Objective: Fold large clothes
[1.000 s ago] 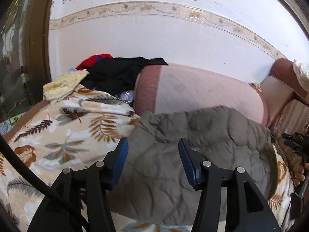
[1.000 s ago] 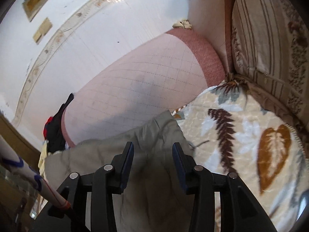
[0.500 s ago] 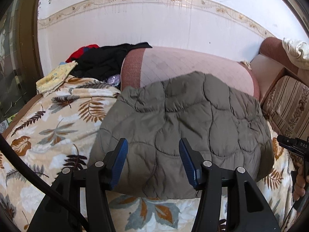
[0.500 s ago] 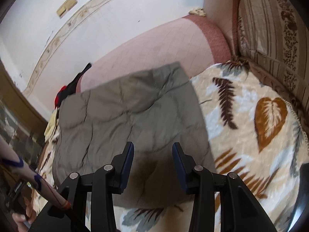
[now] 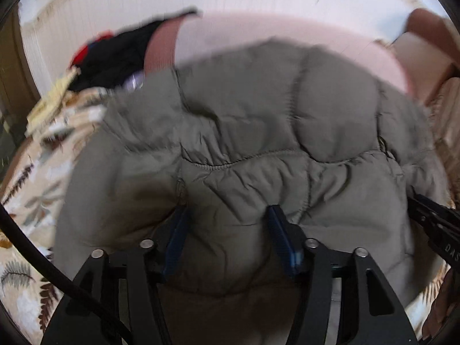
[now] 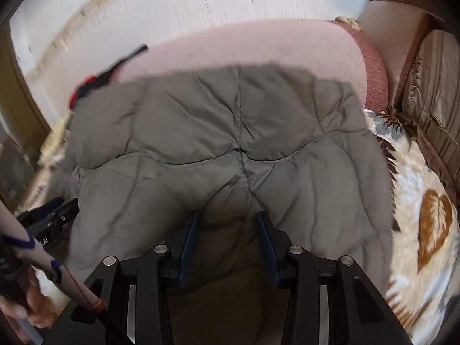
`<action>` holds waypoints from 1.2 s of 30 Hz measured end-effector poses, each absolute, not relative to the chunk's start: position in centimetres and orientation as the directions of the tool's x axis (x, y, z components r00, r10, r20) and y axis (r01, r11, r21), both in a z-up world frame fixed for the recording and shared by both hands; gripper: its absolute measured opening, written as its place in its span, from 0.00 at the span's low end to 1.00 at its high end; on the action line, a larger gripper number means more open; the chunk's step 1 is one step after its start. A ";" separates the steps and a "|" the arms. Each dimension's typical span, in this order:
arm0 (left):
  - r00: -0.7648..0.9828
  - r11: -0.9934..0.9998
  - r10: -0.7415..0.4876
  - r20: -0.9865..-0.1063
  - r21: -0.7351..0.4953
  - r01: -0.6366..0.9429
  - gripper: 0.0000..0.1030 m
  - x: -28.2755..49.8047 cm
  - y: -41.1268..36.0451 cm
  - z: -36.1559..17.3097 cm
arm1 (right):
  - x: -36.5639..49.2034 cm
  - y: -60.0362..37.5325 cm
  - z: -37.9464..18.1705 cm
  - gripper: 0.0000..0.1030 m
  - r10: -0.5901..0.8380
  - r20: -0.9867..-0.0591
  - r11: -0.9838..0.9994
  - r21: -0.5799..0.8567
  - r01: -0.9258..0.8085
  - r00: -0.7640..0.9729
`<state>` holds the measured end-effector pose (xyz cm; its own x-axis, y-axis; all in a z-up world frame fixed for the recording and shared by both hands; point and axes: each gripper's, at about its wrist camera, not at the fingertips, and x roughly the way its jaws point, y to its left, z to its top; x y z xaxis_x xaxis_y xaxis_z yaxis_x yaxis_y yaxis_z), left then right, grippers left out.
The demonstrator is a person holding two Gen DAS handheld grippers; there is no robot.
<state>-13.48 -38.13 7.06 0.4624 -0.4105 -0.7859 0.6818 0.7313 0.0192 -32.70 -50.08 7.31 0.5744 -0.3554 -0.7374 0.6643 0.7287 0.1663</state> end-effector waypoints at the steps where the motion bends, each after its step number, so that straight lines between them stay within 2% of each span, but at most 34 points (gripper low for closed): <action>1: 0.464 0.733 -0.405 -0.788 0.025 0.680 0.62 -12.9 -38.6 6.7 | -31.8 -50.8 6.6 0.44 -0.361 -0.753 0.733 0.135 0.666 0.550; 9: 0.434 0.758 -0.371 -0.821 0.003 0.653 0.65 -11.0 -39.8 6.8 | -30.0 -56.2 4.9 0.45 -0.266 -0.804 0.651 0.256 0.714 0.531; 14: 0.490 0.747 -0.454 -0.744 -0.018 0.664 0.65 -15.6 -33.6 8.5 | -35.7 -52.2 7.1 0.49 -0.286 -0.731 0.675 0.305 0.672 0.619; 16: 0.528 0.761 -0.455 -0.717 -0.004 0.649 0.65 -17.2 -30.6 8.8 | -38.6 -50.3 7.5 0.55 -0.303 -0.698 0.674 0.324 0.664 0.649; 20: 0.575 0.814 -0.415 -0.705 -0.005 0.580 0.65 -17.7 -25.9 8.7 | -43.5 -47.6 6.8 0.54 -0.364 -0.674 0.647 0.313 0.695 0.642; 22: 0.618 0.844 -0.386 -0.685 0.007 0.536 0.65 -17.6 -24.4 8.9 | -45.0 -46.6 6.6 0.52 -0.399 -0.668 0.635 0.293 0.715 0.628; 24: 0.646 0.866 -0.372 -0.666 0.001 0.500 0.65 -17.0 -23.2 8.9 | -45.7 -46.5 6.8 0.39 -0.413 -0.658 0.629 0.295 0.720 0.630; 28: 0.612 0.883 -0.367 -0.701 -0.054 0.467 0.65 -14.1 -21.9 6.6 | -45.6 -47.7 7.0 0.39 -0.418 -0.639 0.616 0.323 0.719 0.645; 31: 0.578 0.897 -0.337 -0.743 -0.068 0.436 0.77 -12.3 -21.5 4.4 | -44.8 -48.9 4.6 0.39 -0.378 -0.695 0.582 0.335 0.741 0.611; 33: 0.566 0.900 -0.328 -0.757 -0.068 0.431 0.79 -12.0 -21.8 4.1 | -44.3 -49.9 3.1 0.39 -0.326 -0.729 0.557 0.366 0.746 0.601; 36: 0.566 0.901 -0.345 -0.748 -0.097 0.422 0.79 -11.9 -21.2 5.0 | -44.9 -50.2 3.9 0.39 -0.318 -0.711 0.543 0.405 0.735 0.627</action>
